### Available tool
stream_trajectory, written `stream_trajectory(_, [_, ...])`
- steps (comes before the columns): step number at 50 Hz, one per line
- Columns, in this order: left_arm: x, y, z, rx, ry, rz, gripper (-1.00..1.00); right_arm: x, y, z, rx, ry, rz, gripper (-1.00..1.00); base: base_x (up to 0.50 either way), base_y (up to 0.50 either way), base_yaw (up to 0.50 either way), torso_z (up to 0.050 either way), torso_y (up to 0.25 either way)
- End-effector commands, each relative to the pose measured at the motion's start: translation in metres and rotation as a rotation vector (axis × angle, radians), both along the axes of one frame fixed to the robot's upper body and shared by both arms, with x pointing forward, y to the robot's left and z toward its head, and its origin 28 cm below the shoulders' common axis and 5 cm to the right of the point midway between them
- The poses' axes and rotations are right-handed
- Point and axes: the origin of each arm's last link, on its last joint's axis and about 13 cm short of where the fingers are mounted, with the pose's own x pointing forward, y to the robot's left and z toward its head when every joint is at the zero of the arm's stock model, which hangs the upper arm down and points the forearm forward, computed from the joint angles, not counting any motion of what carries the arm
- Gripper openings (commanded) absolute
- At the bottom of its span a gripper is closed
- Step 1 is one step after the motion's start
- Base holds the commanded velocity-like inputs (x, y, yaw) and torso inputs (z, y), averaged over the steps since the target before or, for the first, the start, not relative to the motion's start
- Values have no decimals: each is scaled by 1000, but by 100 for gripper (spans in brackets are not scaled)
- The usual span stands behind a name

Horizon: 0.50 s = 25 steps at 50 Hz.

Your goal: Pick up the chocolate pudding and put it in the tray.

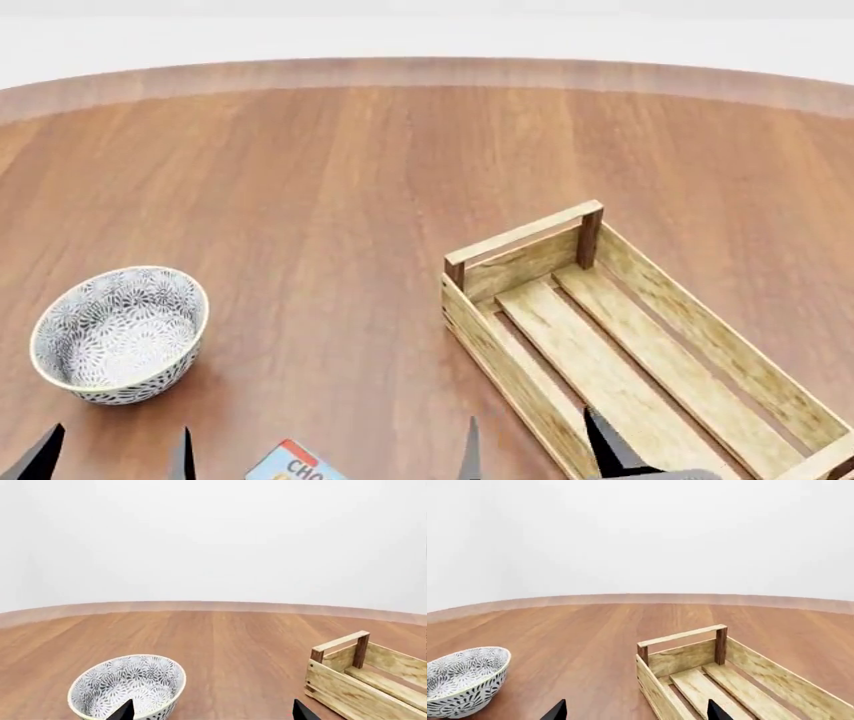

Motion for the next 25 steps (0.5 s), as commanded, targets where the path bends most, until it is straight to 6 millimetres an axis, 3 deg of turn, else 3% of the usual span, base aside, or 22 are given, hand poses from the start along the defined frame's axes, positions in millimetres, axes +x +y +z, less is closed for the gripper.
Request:
stream_trajectory(1, [-1,0,1,-1,-2,-3,100,-11,-8,1,15,36,125,100,0,0,0,0,0])
stream_trajectory(25, [1,2,0,-7,1,10,100,-32,-21,-12,-55,107,258,100,0,0,0,0,0])
